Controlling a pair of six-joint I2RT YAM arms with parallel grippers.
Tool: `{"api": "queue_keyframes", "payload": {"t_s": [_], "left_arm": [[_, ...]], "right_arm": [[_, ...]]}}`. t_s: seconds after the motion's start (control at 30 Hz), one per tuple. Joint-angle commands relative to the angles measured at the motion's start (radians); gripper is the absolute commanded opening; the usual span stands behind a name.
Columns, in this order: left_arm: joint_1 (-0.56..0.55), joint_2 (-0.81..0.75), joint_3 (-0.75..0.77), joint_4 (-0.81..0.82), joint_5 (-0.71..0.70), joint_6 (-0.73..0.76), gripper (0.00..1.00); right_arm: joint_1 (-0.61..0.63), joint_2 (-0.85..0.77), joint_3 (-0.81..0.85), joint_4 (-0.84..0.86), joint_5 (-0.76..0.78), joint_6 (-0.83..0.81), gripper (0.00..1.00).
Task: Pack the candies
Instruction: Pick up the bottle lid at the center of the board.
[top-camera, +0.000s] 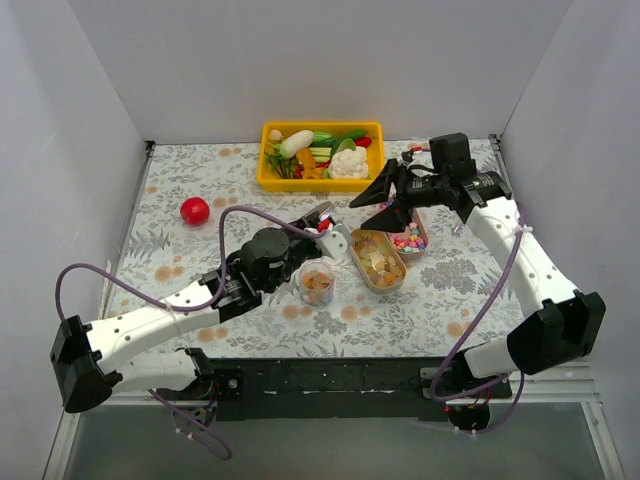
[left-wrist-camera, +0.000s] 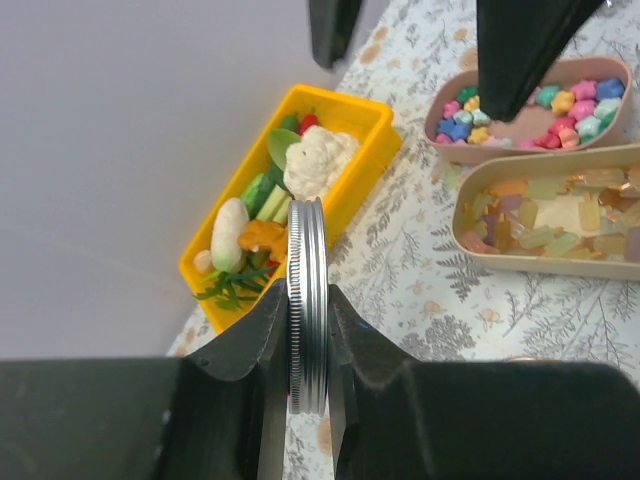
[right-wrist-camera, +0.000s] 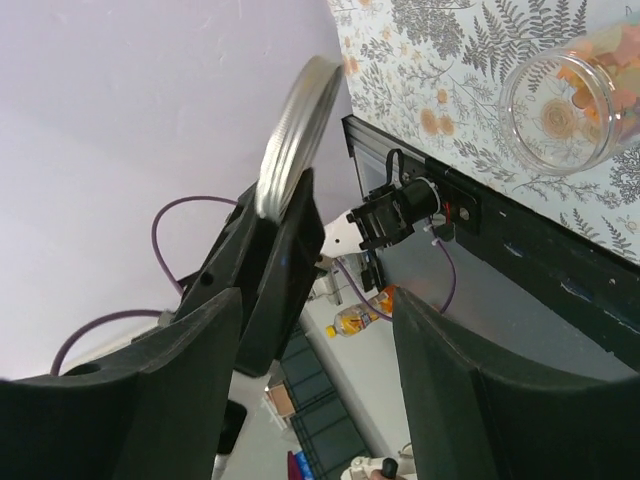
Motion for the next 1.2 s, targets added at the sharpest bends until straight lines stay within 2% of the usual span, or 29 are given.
{"api": "queue_keyframes", "payload": {"t_s": [0.0,0.23,0.7,0.77,0.8,0.87,0.9,0.97,1.03,1.13,1.17], "left_arm": [[-0.022,-0.049,-0.018,0.106,-0.052,0.064,0.0],[-0.033,-0.04,-0.014,0.109,-0.042,0.055,0.0],[-0.037,-0.04,-0.023,0.109,0.01,0.038,0.0],[-0.037,-0.038,-0.023,0.109,0.011,0.035,0.0],[-0.039,-0.037,-0.024,0.109,0.01,0.036,0.0],[-0.039,-0.038,-0.021,0.112,0.005,0.033,0.0],[-0.039,-0.038,-0.021,0.115,-0.004,0.029,0.0],[-0.039,-0.043,-0.02,0.118,-0.007,0.026,0.0],[-0.04,-0.049,-0.02,0.121,-0.019,0.012,0.0],[-0.04,-0.054,-0.012,0.127,-0.035,-0.046,0.17],[-0.04,-0.063,-0.004,0.126,-0.036,-0.063,0.34]], "right_arm": [[0.001,0.076,0.112,-0.118,0.006,-0.091,0.68],[0.014,0.146,0.158,-0.036,0.005,-0.046,0.62],[0.083,0.2,0.186,0.093,-0.009,0.063,0.61],[0.099,0.215,0.192,0.099,-0.011,0.063,0.57],[0.104,0.22,0.195,0.099,-0.011,0.063,0.55],[0.112,0.228,0.194,0.098,-0.018,0.063,0.42],[0.112,0.229,0.192,0.093,-0.02,0.061,0.32],[0.113,0.225,0.183,0.092,-0.028,0.06,0.2],[0.113,0.222,0.178,0.092,-0.029,0.058,0.03],[0.113,0.211,0.166,0.107,-0.034,0.067,0.01],[0.113,0.208,0.161,0.113,-0.034,0.075,0.01]]}}
